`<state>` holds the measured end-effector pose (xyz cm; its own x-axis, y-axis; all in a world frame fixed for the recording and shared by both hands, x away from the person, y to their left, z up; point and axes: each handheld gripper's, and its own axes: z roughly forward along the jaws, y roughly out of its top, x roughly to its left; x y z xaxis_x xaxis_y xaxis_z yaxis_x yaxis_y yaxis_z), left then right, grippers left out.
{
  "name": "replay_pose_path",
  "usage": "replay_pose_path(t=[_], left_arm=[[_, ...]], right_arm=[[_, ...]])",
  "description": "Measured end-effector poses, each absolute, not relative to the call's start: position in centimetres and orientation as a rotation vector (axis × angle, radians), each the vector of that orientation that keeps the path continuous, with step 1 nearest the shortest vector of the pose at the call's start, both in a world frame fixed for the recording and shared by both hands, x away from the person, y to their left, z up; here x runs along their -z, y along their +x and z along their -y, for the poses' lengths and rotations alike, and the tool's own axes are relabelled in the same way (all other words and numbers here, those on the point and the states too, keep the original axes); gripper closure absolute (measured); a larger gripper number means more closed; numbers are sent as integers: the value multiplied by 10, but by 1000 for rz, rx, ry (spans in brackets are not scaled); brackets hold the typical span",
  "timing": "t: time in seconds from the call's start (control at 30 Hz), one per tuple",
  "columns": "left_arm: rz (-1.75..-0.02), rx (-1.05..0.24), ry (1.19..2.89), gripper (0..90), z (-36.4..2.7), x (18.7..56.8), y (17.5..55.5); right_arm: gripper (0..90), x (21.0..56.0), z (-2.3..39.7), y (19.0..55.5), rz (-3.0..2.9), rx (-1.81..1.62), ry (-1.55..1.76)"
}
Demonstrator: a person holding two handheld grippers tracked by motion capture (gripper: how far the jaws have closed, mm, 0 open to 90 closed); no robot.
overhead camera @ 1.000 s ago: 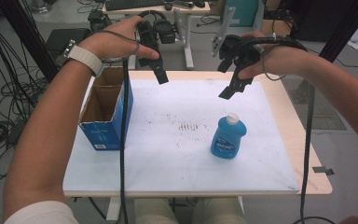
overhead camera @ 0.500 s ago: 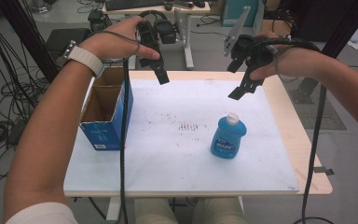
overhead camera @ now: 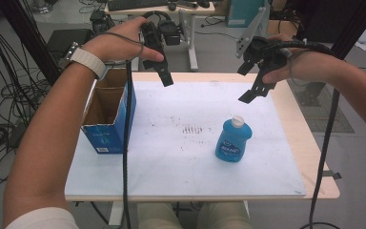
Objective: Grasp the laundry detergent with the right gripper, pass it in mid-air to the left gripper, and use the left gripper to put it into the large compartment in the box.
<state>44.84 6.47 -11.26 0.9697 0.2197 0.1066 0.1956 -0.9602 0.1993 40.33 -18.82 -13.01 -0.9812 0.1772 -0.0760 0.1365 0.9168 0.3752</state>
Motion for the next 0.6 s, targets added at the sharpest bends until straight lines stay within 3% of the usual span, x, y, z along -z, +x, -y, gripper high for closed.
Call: replay_pose_path(t=[0.6], left_arm=[[-313,-201,2925,91,-64,113,446]], right_arm=[[55,138,204,399,-2972,-572,277]])
